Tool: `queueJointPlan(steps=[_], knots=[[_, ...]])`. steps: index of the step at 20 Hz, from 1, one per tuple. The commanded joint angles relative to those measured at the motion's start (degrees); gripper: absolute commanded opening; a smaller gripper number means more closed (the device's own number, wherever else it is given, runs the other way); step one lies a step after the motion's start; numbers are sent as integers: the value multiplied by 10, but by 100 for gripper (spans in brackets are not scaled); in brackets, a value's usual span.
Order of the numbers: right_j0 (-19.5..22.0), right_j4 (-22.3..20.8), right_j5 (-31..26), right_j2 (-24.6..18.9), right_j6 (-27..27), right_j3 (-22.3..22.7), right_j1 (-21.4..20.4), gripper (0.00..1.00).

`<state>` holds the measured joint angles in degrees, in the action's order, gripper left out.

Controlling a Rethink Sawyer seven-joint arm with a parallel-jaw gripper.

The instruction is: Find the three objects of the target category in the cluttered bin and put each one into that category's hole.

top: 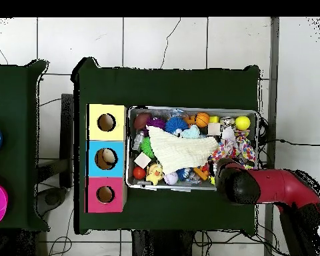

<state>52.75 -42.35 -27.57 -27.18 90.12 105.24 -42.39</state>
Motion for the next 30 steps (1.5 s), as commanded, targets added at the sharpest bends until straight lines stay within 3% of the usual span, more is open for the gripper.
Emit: queueJointPlan(steps=[1,8,15,18,30], knots=[[10,-77,31,-7,-68,-59,57,100],[25,-107,52,6,-49,-69,105,100],[25,-119,52,7,-39,-75,117,100],[32,-116,59,-12,-45,-68,119,100],[73,17,-23,-145,-91,-13,60,100]])
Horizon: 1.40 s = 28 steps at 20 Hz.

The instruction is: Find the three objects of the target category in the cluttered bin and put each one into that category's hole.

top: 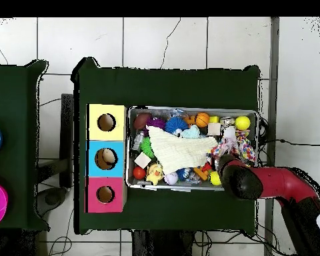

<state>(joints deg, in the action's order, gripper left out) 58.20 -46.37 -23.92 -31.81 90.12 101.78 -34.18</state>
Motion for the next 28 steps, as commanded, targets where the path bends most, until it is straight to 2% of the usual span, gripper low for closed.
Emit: queueJointPlan(steps=[1,6,9,12,14,18,22,28], knots=[[22,58,-55,-104,-91,23,-21,100],[43,37,-13,-120,-96,20,22,100],[43,21,-8,-115,-89,15,25,100],[44,23,-9,-115,-75,7,31,100],[43,11,3,-105,-67,-2,36,100],[29,-40,40,-60,-49,-36,57,100],[11,-67,49,-28,-26,-64,62,100],[7,-55,30,-32,-22,-55,44,100]])
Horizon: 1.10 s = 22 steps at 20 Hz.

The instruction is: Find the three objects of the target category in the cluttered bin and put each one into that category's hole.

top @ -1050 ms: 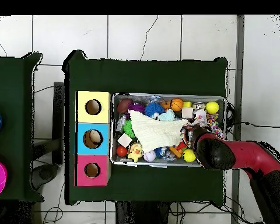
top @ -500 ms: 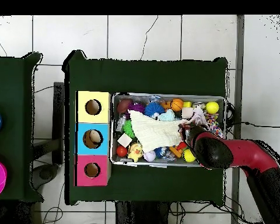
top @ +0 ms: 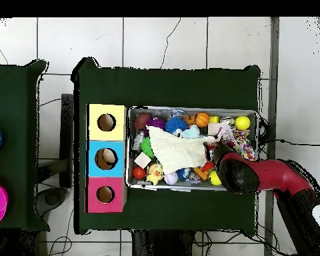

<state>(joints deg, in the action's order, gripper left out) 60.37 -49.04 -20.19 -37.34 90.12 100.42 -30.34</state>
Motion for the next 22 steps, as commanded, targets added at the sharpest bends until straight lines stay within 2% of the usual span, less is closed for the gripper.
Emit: queueJointPlan(steps=[1,6,8,12,16,22], knots=[[-24,-33,-10,34,-13,-43,-3,100],[-87,-84,-13,108,33,-74,-21,100],[-103,-92,-6,129,44,-80,-28,100],[-107,-80,-15,132,23,-89,-39,100],[-102,-83,3,136,12,-96,-27,100],[-79,-65,-17,115,-34,-99,-26,100]])
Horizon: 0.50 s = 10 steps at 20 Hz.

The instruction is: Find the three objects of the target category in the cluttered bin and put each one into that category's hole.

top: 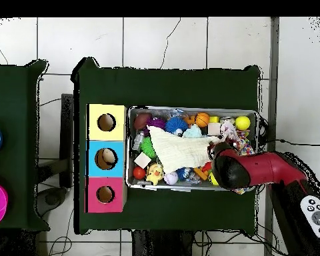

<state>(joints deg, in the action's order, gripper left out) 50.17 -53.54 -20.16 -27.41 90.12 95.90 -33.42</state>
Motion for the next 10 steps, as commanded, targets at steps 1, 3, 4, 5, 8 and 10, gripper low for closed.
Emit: queueJointPlan(steps=[1,3,4,5,8,10], knots=[[28,-15,-24,10,-44,-55,5,100],[38,-10,-35,3,-59,-57,7,100],[42,-10,-36,-1,-64,-59,10,100],[46,-10,-35,-4,-68,-62,16,100],[53,-15,-32,-7,-70,-65,29,100],[53,-14,-32,-5,-65,-63,30,100]])
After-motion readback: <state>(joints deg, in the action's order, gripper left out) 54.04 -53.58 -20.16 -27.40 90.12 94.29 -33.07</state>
